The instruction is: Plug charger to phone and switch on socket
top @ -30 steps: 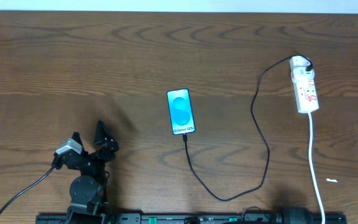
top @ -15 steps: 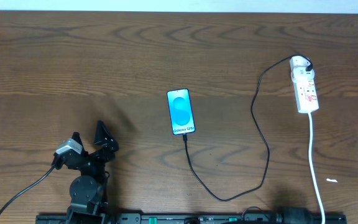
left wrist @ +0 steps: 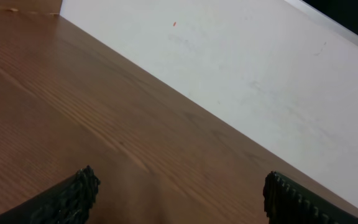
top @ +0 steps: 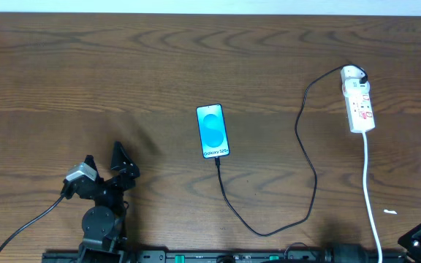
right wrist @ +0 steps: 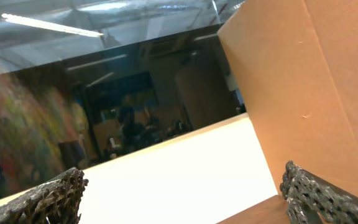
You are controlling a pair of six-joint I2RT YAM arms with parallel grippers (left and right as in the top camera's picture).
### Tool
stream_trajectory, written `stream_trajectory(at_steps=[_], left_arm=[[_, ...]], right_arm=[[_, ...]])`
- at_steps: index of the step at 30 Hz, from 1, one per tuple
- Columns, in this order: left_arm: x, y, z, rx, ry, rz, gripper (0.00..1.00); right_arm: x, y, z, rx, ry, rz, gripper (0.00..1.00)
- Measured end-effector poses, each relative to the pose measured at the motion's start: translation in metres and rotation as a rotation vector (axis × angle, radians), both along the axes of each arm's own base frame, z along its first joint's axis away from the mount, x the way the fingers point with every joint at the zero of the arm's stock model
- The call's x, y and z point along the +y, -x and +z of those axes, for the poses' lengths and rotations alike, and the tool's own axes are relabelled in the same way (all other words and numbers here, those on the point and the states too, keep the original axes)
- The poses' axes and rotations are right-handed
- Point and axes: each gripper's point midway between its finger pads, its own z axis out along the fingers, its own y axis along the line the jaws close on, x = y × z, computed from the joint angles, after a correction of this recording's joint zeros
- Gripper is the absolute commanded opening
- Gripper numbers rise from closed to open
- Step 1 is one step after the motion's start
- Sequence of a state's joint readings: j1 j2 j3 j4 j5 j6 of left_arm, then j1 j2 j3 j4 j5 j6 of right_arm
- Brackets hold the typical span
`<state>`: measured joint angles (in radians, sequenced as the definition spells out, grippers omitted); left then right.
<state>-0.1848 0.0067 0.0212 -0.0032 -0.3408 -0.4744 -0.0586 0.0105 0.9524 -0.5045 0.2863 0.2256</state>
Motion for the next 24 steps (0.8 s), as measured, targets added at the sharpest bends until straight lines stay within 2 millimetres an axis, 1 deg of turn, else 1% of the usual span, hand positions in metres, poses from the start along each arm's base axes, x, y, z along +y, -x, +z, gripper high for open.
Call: stream_trajectory(at_steps=[3, 6, 7, 9, 10, 14, 17, 21, 22, 24], left_arm=[[0.0, 0.0, 0.0, 0.0, 0.0, 0.0, 0.87], [0.0, 0.0, 0.0, 0.0, 0.0, 0.0, 0.87], [0.0, 0.0, 0.0, 0.0, 0.0, 0.0, 0.87], [0.0, 0.0, 0.0, 0.0, 0.0, 0.0, 0.87], [0.0, 0.0, 0.0, 0.0, 0.0, 0.0, 0.87], [0.0, 0.0, 0.0, 0.0, 0.0, 0.0, 0.87], [0.0, 0.0, 0.0, 0.0, 0.0, 0.0, 0.87], [0.0, 0.0, 0.0, 0.0, 0.0, -0.001, 0.88], [0.0, 0.0, 0.0, 0.0, 0.0, 0.0, 0.87], [0.0, 0.0, 0.0, 0.0, 0.0, -0.001, 0.87]], right_arm=[[-0.001, 0.002, 0.003, -0.013, -0.004, -0.008, 0.99], [-0.003, 0.004, 0.011, -0.059, -0.004, -0.016, 0.99], [-0.003, 0.003, 0.01, -0.058, -0.005, -0.017, 0.99], [-0.004, -0.007, 0.001, -0.032, -0.008, -0.019, 0.99], [-0.004, -0.014, -0.006, -0.01, -0.009, -0.019, 0.99], [-0.003, -0.052, -0.045, 0.093, -0.023, 0.006, 0.99], [-0.003, -0.074, -0.069, 0.137, -0.049, 0.027, 0.99], [-0.001, -0.105, -0.111, 0.208, -0.081, 0.054, 0.99], [0.0, -0.114, -0.124, 0.227, -0.085, 0.063, 0.99], [0.001, -0.122, -0.134, 0.233, -0.088, 0.077, 0.99]])
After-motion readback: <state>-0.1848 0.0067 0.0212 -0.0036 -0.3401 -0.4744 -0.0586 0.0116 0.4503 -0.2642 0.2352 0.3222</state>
